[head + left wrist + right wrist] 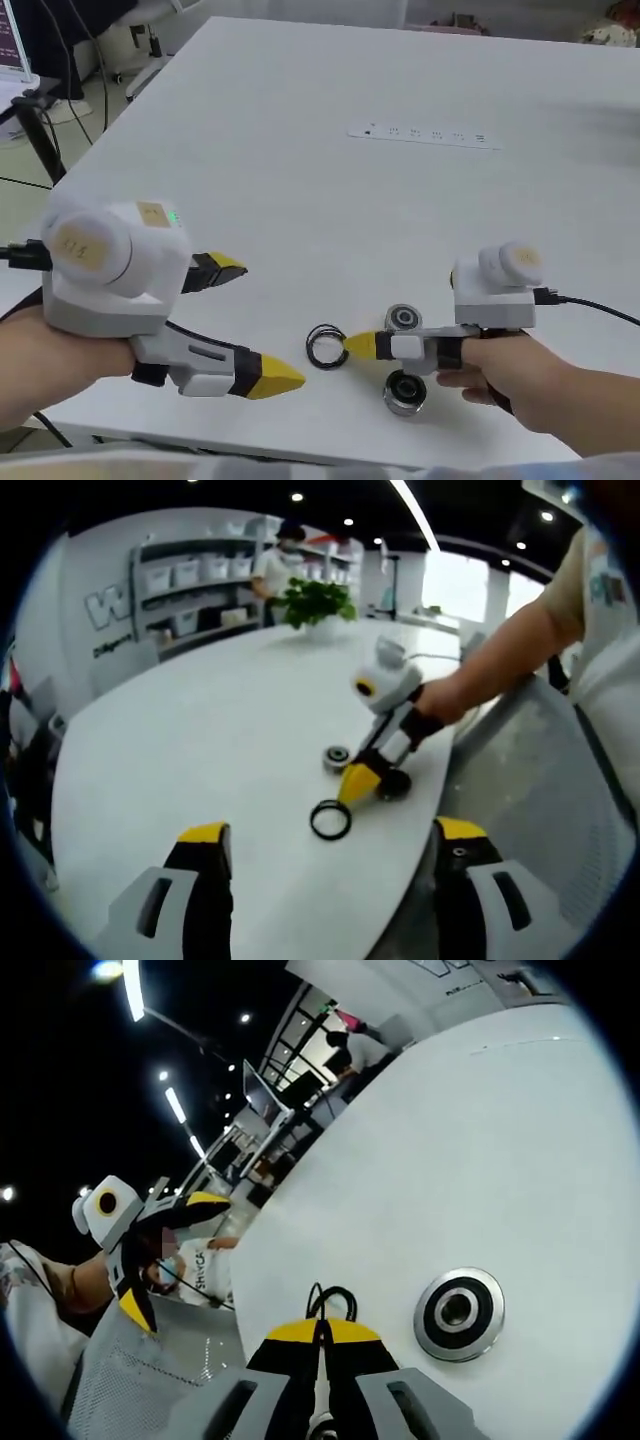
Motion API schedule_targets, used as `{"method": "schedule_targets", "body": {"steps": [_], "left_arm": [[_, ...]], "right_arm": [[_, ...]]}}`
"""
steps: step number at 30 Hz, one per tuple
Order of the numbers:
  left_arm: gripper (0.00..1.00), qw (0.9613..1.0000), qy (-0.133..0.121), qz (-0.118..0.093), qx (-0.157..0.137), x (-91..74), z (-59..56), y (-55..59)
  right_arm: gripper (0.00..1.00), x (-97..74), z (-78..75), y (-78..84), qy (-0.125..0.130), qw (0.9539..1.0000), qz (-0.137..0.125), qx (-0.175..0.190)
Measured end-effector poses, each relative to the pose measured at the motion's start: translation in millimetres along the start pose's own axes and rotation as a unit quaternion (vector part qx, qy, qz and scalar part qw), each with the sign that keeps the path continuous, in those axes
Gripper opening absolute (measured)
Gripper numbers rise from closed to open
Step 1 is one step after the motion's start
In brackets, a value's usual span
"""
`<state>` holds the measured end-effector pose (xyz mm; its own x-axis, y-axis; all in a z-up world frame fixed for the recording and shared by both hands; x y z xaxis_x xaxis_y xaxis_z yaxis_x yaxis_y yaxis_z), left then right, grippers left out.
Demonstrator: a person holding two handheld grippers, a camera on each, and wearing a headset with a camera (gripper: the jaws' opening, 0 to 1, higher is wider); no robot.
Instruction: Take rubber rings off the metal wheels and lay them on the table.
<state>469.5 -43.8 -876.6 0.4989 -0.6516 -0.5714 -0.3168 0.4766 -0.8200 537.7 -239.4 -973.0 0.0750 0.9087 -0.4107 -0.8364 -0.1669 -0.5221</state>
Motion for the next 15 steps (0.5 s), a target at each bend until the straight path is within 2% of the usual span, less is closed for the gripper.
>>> {"method": "schedule_targets", "body": {"steps": [15], "left_arm": [[0.83, 1.0, 0.004, 0.007, -0.004, 1.3, -1.3, 2.4]], "right_arm": [[0.01, -1.1, -2.5, 0.7, 0.009, 0.9999, -0.003, 0.004]]}}
Point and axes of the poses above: the centre of the closed fingertips' face, and the gripper's own axes: x roughly forward along the fingers, z roughly to its left, y roughly out of its underside, the point moved 9 cm from there along -x, roughly backward along the fingers, and after that the axes turned 5 degrees about x, right-handed, at the moved point
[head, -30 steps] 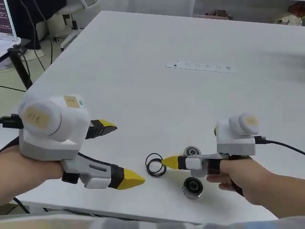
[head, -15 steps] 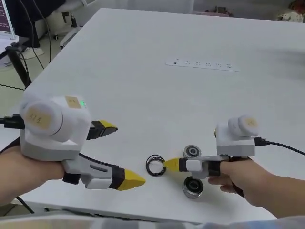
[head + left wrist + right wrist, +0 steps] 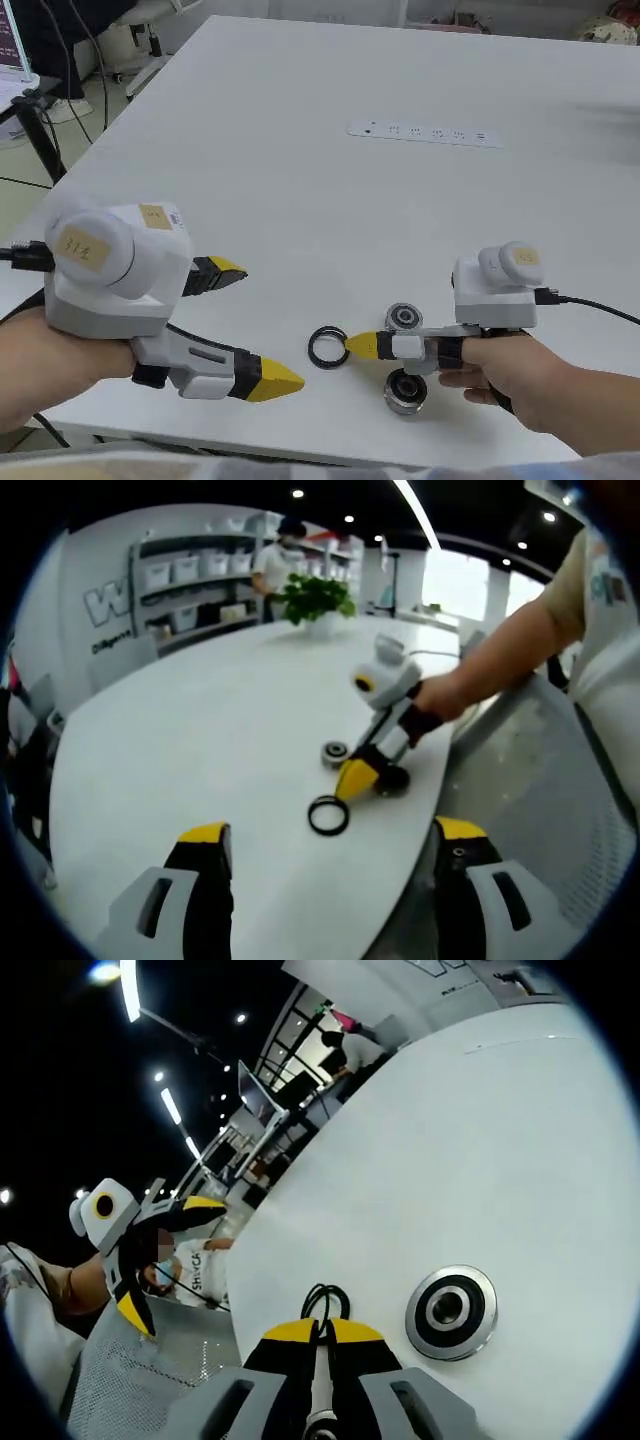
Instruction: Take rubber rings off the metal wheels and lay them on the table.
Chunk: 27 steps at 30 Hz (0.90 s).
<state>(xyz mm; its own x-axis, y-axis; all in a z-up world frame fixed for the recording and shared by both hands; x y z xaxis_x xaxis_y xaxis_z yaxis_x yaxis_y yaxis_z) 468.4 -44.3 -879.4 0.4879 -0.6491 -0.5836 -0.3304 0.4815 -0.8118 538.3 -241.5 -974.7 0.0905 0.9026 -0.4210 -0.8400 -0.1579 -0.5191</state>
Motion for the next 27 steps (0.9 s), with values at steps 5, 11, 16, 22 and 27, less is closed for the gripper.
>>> {"method": "schedule_targets", "body": {"steps": [5, 11, 16, 22, 27], "left_arm": [[0.83, 1.0, 0.0, 0.001, 0.0, 0.0, -0.4, 0.2], [0.83, 1.0, 0.001, 0.005, 0.0, -0.7, -1.4, 1.1], [0.83, 1.0, 0.002, 0.007, 0.0, -1.5, -2.2, 1.1], [0.83, 1.0, 0.0, 0.007, 0.001, -2.7, -2.3, -0.3], [0.83, 1.0, 0.0, 0.004, 0.0, -2.5, -4.2, -2.5]], "right_arm": [[0.03, -0.3, -0.2, -0.2, 0.001, 1.0, -0.001, 0.001], [0.07, -1.0, 1.5, -0.6, 0.004, 0.9999, 0.001, -0.01], [0.1, -2.8, 1.6, -2.4, 0.008, 0.9998, 0.001, -0.021], [0.11, -7.6, 6.1, -5.4, 0.009, 0.9995, -0.001, -0.032], [0.16, -11.9, 12.6, -9.3, 0.006, 0.9988, -0.006, -0.048]]}}
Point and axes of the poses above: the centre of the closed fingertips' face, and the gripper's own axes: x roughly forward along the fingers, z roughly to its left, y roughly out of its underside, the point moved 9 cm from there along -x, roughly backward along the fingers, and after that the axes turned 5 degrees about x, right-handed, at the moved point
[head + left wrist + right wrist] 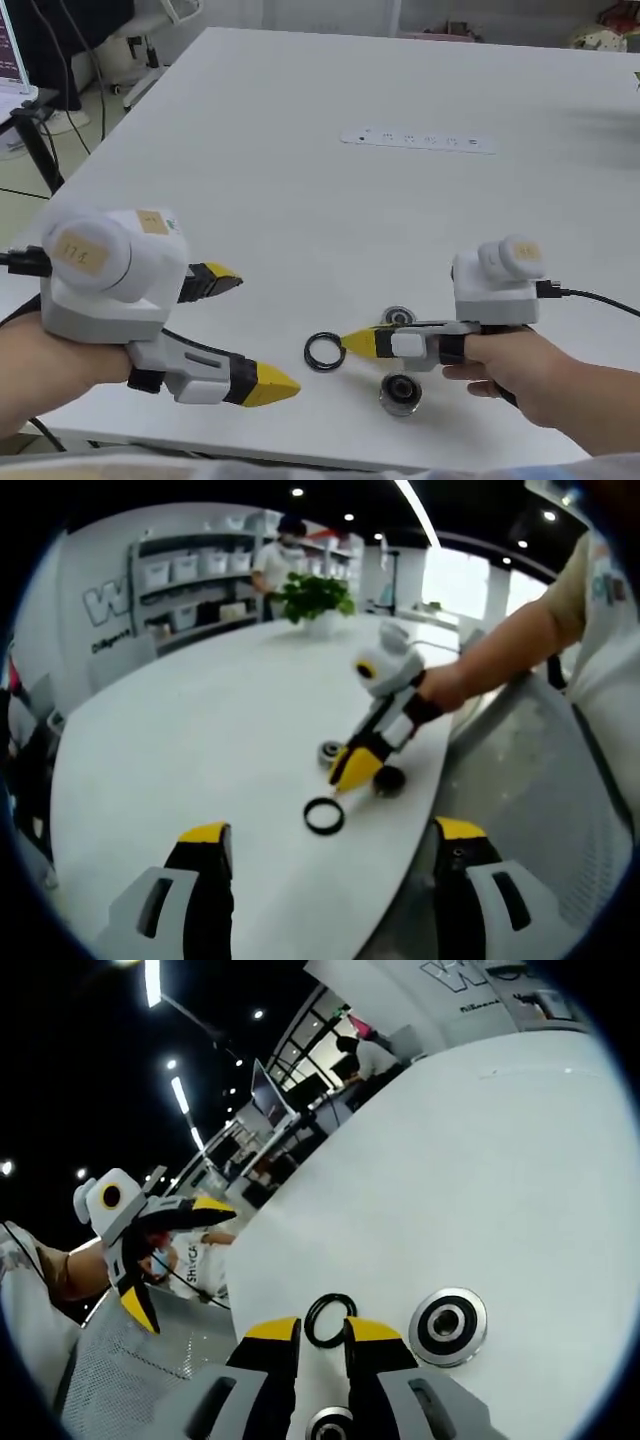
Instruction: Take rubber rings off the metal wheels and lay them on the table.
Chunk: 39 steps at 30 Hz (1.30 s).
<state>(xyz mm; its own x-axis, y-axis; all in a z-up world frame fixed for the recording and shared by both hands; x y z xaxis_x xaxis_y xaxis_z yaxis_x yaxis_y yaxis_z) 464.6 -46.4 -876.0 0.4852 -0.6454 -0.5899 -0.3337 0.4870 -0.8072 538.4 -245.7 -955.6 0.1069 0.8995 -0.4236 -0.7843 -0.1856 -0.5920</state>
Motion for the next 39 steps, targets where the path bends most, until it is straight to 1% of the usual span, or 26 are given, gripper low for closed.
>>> {"method": "schedule_targets", "body": {"steps": [7, 11, 15, 18, 20, 25, 31, 35, 39], "left_arm": [[0.83, 1.0, 0.001, -0.002, 0.003, -0.5, -2.9, -3.8], [0.83, 1.0, -0.001, -0.004, 0.002, -1.5, -3.3, -6.0], [0.83, 1.0, -0.003, -0.006, 0.001, -2.0, -3.8, -9.2], [0.83, 0.9999, -0.004, -0.011, 0.002, -3.2, -5.0, -13.5], [0.83, 0.9999, -0.007, -0.015, 0.004, -4.8, -5.1, -15.9], [0.84, 0.9997, -0.012, -0.019, 0.001, -8.3, -3.8, -18.8], [0.84, 0.9995, -0.019, -0.027, -0.001, -13.6, -4.2, -22.1], [0.84, 0.9993, -0.023, -0.03, -0.004, -16.7, -4.7, -23.1], [0.85, 0.999, -0.026, -0.035, -0.005, -19.3, -5.8, -24.5]], "right_arm": [[0.2, -8.7, 7.0, -8.1, -0.003, 0.9997, -0.009, -0.021], [0.24, -17.4, 13.8, -13.3, -0.002, 0.9993, -0.026, -0.028], [0.29, -26.0, 10.8, -15.7, 0.002, 0.9987, -0.034, -0.039], [0.32, -34.5, 13.1, -20.6, 0.006, 0.9979, -0.04, -0.051], [0.34, -40.7, 17.2, -23.0, 0.011, 0.9969, -0.044, -0.065], [0.42, -55.3, 23.1, -28.2, 0.023, 0.9943, -0.059, -0.086], [0.49, -69.0, 30.1, -28.9, 0.032, 0.9913, -0.068, -0.108], [0.55, -75.6, 37.2, -26.7, 0.035, 0.9882, -0.066, -0.133], [0.58, -82.4, 41.6, -24.3, 0.044, 0.9844, -0.06, -0.159]]}}
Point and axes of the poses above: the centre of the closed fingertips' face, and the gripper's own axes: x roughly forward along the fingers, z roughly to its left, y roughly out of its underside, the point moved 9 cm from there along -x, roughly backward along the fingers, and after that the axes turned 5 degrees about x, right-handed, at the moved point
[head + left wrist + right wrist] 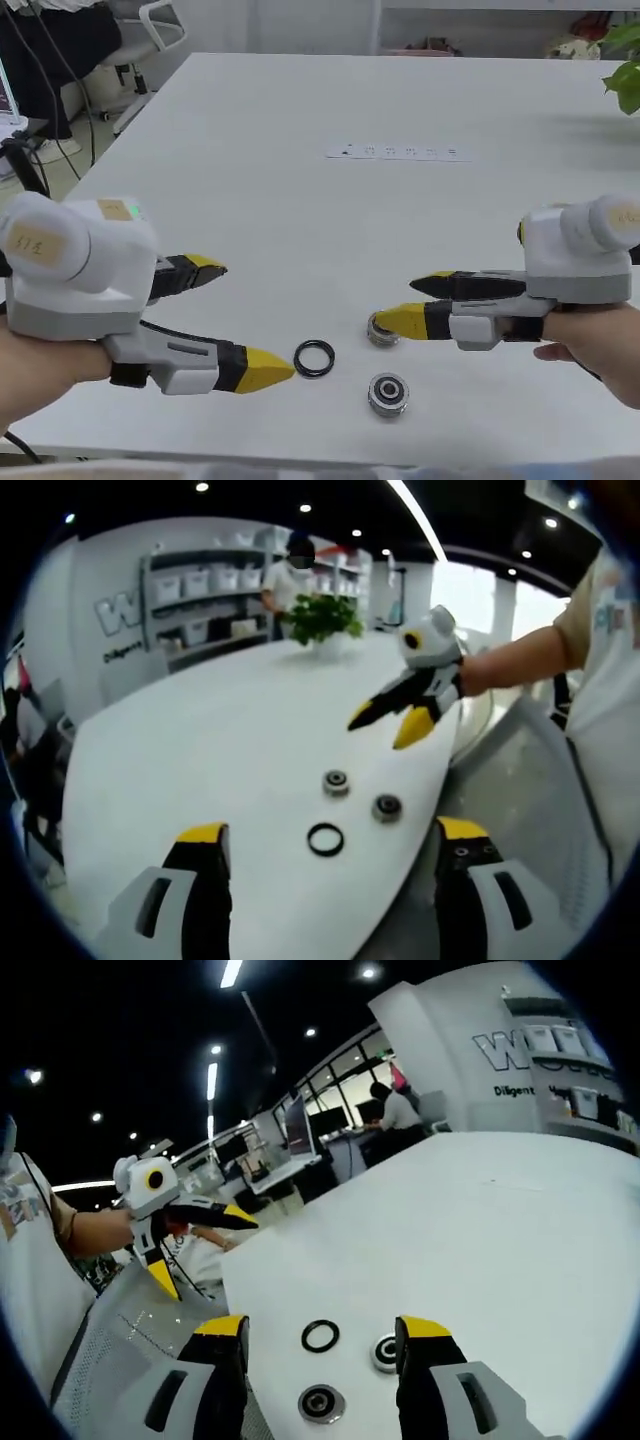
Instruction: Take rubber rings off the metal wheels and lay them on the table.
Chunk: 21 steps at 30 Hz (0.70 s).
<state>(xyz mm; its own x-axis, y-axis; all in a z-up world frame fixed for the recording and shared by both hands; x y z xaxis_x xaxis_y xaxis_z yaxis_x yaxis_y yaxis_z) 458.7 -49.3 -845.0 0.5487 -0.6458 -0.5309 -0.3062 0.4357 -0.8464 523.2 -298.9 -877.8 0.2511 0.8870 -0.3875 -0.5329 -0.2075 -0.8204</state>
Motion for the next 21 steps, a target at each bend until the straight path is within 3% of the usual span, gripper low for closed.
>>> {"method": "schedule_targets", "body": {"steps": [10, 15, 21], "left_arm": [[0.86, 0.9999, -0.005, -0.012, -0.006, -5.7, -3.0, -1.7], [0.87, 0.9997, -0.004, -0.022, -0.013, -8.4, -5.4, -0.9], [0.88, 0.9997, -0.008, -0.02, -0.01, -10.5, -8.6, 1.1]], "right_arm": [[0.67, -24.7, 6.2, -0.1, 0.021, 0.9988, -0.003, -0.044], [0.71, -40.3, 7.9, 3.6, 0.037, 0.9963, 0.007, -0.077], [0.75, -57.6, 15.0, 6.2, 0.055, 0.9927, 0.011, -0.107]]}}
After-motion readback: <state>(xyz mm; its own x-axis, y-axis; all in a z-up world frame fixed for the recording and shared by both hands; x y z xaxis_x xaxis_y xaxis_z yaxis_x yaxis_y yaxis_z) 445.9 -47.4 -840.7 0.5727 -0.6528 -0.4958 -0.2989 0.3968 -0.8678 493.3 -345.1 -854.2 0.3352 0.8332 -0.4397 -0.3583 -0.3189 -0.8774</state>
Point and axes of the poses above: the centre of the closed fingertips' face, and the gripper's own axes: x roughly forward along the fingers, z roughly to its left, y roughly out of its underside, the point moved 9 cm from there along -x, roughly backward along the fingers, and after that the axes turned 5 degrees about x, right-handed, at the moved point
